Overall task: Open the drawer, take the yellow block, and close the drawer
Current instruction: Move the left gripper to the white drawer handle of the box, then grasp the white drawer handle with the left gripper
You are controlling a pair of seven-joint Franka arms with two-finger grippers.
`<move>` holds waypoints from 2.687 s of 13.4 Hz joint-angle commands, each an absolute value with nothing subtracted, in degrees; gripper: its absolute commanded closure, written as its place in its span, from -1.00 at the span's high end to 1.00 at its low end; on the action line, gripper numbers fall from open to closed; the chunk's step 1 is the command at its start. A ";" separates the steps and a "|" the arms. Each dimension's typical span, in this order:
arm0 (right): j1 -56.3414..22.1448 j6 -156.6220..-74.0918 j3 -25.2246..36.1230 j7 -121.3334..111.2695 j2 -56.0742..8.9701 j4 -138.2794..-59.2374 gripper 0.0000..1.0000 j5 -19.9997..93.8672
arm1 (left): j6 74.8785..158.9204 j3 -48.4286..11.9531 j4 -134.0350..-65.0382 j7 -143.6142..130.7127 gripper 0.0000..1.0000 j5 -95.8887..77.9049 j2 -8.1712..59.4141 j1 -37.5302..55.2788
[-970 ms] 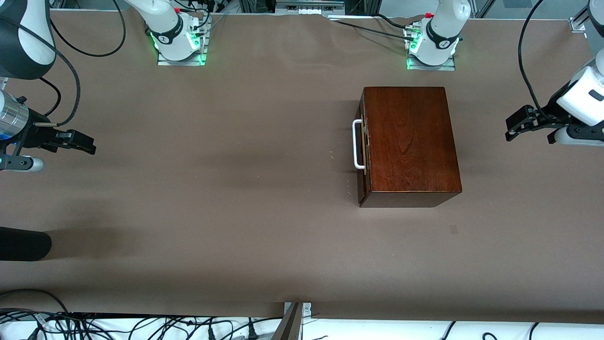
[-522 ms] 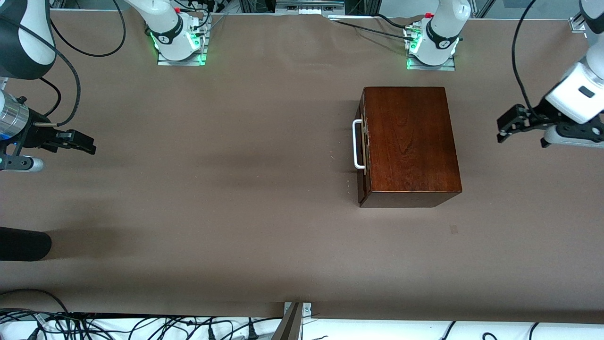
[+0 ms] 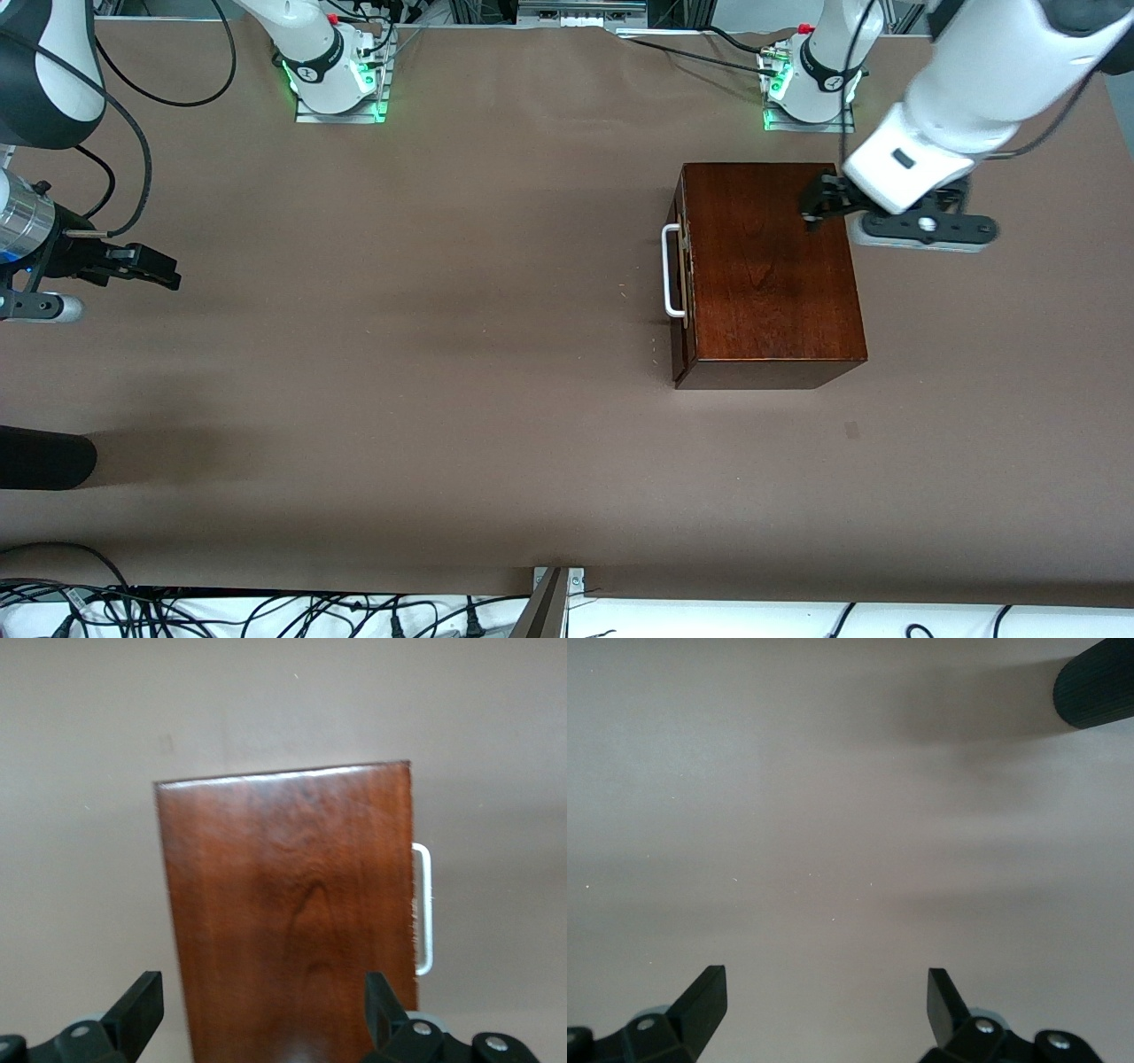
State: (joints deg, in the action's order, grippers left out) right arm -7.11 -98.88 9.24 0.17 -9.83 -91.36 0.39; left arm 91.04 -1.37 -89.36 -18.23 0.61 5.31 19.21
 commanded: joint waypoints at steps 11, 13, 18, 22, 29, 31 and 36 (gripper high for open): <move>-7.21 -99.14 9.14 1.05 -10.81 -90.35 1.00 0.18 | 101.23 -0.79 -87.98 -41.66 1.00 8.44 23.28 42.36; -7.21 -99.14 9.14 0.88 -10.81 -90.35 1.00 0.18 | 103.35 -0.70 -87.98 -41.66 1.00 8.44 25.57 42.19; -7.21 -99.14 9.14 0.97 -10.81 -90.35 1.00 0.26 | 109.67 -0.53 -91.57 -41.75 1.00 10.28 28.30 41.57; -7.21 -99.14 9.14 0.88 -10.81 -90.35 1.00 0.26 | 113.37 -0.26 -92.29 -41.40 1.00 11.94 30.32 39.73; -7.21 -99.14 9.14 0.97 -10.81 -90.35 1.00 0.26 | 114.35 -0.61 -92.90 -41.92 1.00 11.52 31.90 38.93; -7.21 -99.14 9.14 1.06 -10.81 -90.44 1.00 0.26 | 114.35 -0.70 -92.99 -42.01 1.00 11.08 31.82 39.20; -7.21 -99.14 9.14 0.44 -10.81 -90.35 1.00 0.44 | 114.35 -0.79 -92.99 -42.80 1.00 11.07 32.43 39.90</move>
